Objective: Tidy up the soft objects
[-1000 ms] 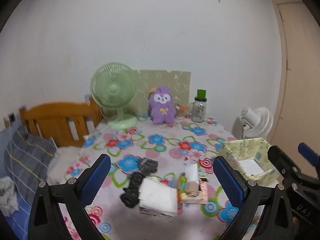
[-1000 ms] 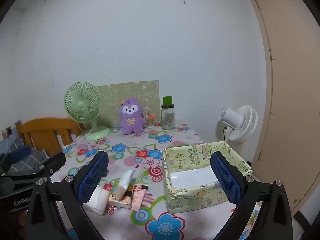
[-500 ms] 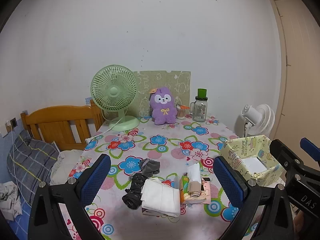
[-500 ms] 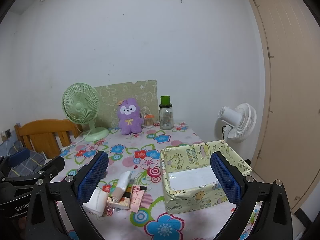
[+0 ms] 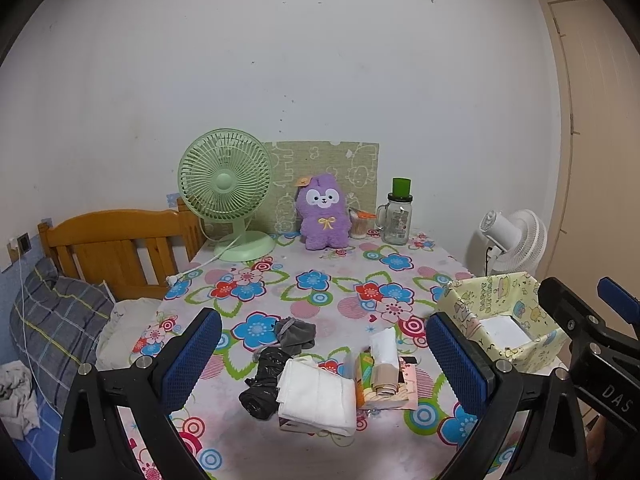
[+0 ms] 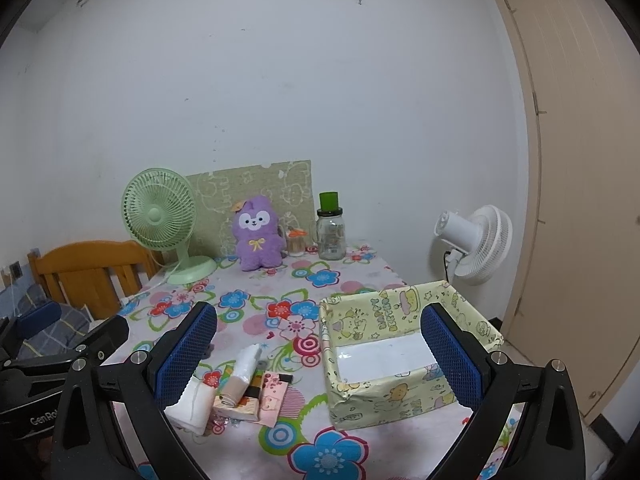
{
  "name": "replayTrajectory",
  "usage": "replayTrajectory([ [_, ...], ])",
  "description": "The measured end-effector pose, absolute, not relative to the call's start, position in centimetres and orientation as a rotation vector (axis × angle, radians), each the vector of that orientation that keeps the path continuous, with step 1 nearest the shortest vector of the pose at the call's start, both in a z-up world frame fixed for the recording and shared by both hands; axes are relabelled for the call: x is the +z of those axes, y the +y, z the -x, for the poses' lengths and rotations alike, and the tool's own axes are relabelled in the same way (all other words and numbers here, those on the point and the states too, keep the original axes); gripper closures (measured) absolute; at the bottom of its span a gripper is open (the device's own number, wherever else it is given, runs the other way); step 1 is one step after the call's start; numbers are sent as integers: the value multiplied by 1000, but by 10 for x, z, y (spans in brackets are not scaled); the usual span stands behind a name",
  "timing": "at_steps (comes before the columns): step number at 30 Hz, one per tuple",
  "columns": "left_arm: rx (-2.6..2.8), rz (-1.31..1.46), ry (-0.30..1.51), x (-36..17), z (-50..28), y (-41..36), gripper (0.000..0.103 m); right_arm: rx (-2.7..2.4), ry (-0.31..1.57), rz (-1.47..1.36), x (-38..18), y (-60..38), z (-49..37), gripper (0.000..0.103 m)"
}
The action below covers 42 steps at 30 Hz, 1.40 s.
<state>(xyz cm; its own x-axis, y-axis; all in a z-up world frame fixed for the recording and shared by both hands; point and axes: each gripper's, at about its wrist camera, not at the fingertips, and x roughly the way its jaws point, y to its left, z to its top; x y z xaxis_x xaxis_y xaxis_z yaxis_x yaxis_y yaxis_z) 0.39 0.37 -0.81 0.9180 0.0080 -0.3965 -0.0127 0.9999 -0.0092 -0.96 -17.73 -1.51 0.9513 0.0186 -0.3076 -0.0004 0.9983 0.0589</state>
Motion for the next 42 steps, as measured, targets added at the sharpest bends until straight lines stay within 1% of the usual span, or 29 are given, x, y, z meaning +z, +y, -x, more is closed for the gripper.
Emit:
replayTrajectory([
  [10, 18, 4, 390, -10, 0, 4, 0, 11, 302, -57, -16, -176, 11, 0],
  [42, 13, 11, 412, -12, -8, 6, 0, 17, 299, -74, -13, -178, 7, 0],
])
